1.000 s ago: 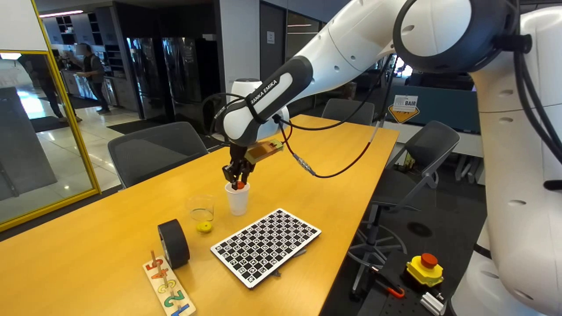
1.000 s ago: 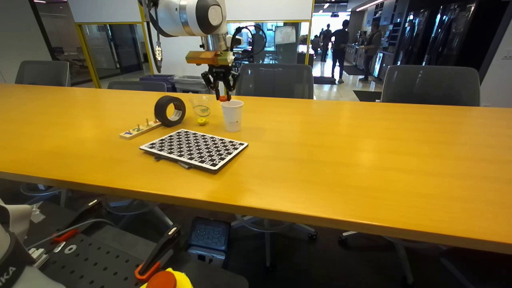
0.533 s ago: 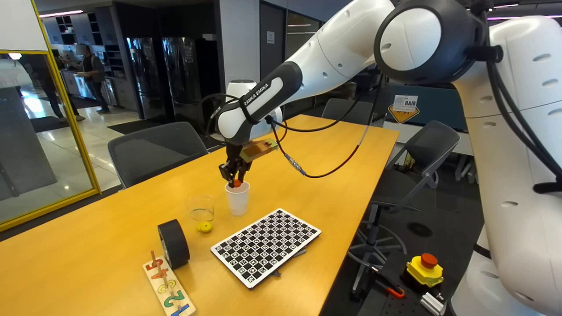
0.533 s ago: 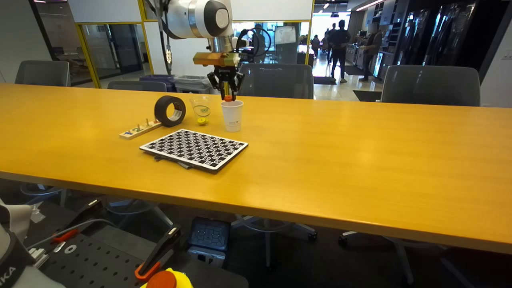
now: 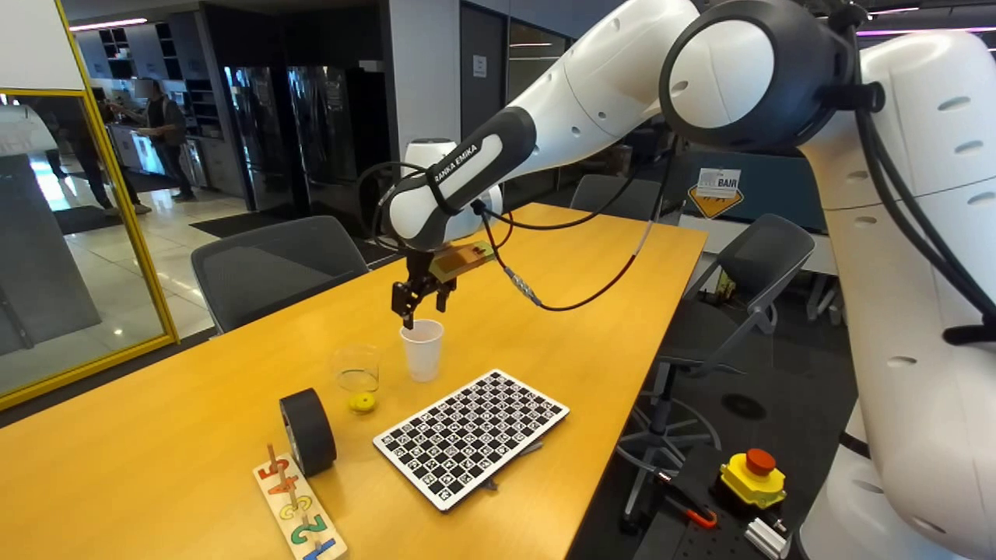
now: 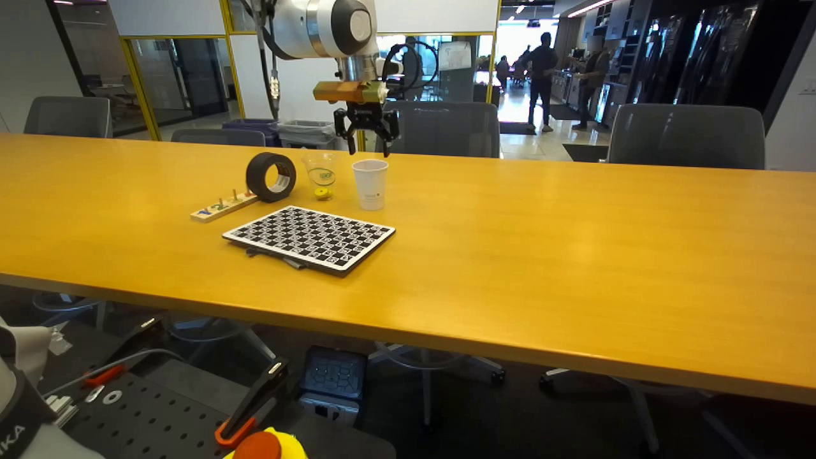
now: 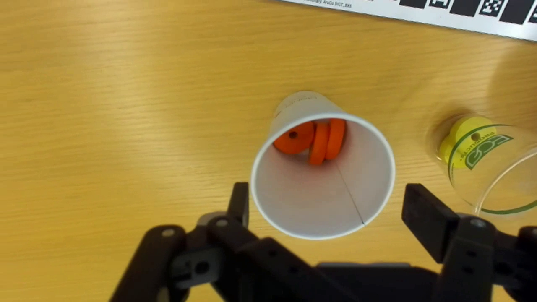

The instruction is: Divide the rings equally and put some in the clear cup and the rest in the white cup

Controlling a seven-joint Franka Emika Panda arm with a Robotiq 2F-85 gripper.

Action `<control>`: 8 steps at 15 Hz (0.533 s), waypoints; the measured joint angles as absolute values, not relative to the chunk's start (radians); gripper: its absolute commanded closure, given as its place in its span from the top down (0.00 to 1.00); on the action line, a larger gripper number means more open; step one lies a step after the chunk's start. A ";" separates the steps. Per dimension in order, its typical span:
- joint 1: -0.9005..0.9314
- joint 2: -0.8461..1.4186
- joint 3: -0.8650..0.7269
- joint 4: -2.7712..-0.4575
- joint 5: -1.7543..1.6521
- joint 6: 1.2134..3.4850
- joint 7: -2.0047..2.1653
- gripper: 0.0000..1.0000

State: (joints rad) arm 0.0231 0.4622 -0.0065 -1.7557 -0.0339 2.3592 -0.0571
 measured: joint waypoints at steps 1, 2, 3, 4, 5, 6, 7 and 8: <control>0.021 0.447 -0.009 -1.767 -0.034 2.355 -0.057 1.00; 0.019 0.424 -0.010 -1.787 -0.035 2.348 -0.058 1.00; 0.017 0.394 -0.010 -1.815 -0.037 2.337 -0.064 1.00; 0.017 0.354 -0.009 -1.852 -0.038 2.319 -0.078 1.00; 0.017 0.308 -0.008 -1.896 -0.039 2.297 -0.092 1.00; 0.017 0.258 -0.006 -1.942 -0.039 2.276 -0.105 1.00; 0.017 0.206 -0.002 -1.990 -0.039 2.252 -0.119 1.00; 0.017 0.154 0.002 -2.036 -0.039 2.226 -0.134 1.00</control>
